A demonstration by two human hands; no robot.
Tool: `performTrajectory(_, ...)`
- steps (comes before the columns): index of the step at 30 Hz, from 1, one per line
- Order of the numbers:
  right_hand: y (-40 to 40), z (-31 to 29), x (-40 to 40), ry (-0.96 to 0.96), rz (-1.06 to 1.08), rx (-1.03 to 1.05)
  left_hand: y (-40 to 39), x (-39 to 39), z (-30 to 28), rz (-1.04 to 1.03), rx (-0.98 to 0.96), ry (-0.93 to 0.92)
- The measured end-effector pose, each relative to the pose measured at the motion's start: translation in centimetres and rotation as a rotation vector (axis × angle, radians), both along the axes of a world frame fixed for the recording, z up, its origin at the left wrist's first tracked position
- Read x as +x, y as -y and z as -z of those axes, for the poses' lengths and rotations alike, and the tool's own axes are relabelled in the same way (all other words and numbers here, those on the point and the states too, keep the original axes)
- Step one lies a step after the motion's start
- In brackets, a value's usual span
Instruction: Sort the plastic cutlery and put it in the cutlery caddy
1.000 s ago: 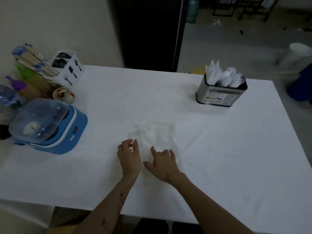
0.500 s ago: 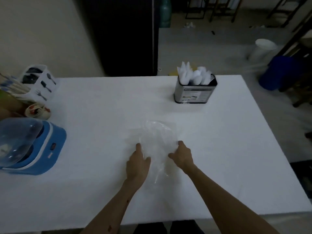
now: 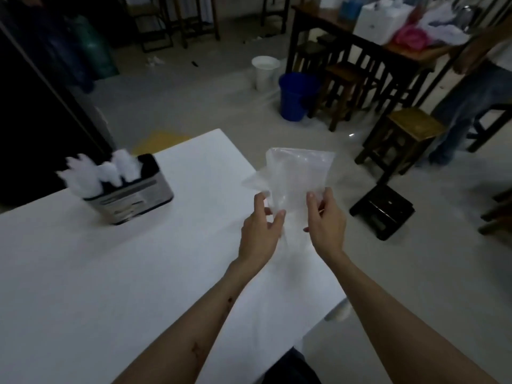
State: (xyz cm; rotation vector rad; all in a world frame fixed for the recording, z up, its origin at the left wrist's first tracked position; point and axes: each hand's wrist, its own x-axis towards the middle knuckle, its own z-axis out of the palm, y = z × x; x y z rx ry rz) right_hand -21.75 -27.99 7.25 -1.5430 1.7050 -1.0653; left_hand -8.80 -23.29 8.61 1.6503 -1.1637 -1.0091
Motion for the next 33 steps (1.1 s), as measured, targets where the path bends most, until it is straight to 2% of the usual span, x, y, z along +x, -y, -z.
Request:
performTrajectory(4,8.4,2.3,-7.8,-0.024,0.142,-0.006,9.9,-8.4,2.2,0.009,0.002,-0.065)
performTrajectory(7,14.0,6.8,-12.3,-0.008,0.152,0.084,16.5,-13.2,7.3,-0.015,0.061,-0.049)
performTrajectory(10,18.0,14.5,-15.1,-0.045,0.096,0.269,21.2,-15.4,14.9,-0.153,0.264,-0.064)
performTrajectory(15,20.8,30.7,-16.1,-0.035,0.000,0.514,25.6,-16.0,30.5,-0.344,0.674,-0.043)
performTrajectory(19,20.9,42.1,-15.2,0.006,0.017,0.629,27.2,-16.1,41.5,-0.412,0.793,-0.070)
performTrajectory(25,20.3,54.3,-14.7,0.017,0.027,0.737,26.9,-16.0,54.6,-0.557,0.950,-0.449)
performTrajectory(27,20.3,57.0,-14.6,0.022,0.021,0.797,26.0,-15.6,57.2,-0.518,1.017,-0.517)
performTrajectory(31,19.4,60.3,-15.0,0.044,-0.074,0.927,24.8,-14.7,60.4,-0.378,1.133,-0.356)
performTrajectory(33,19.7,59.8,-14.8,0.049,-0.114,0.968,25.0,-14.3,60.2,-0.216,1.166,-0.063)
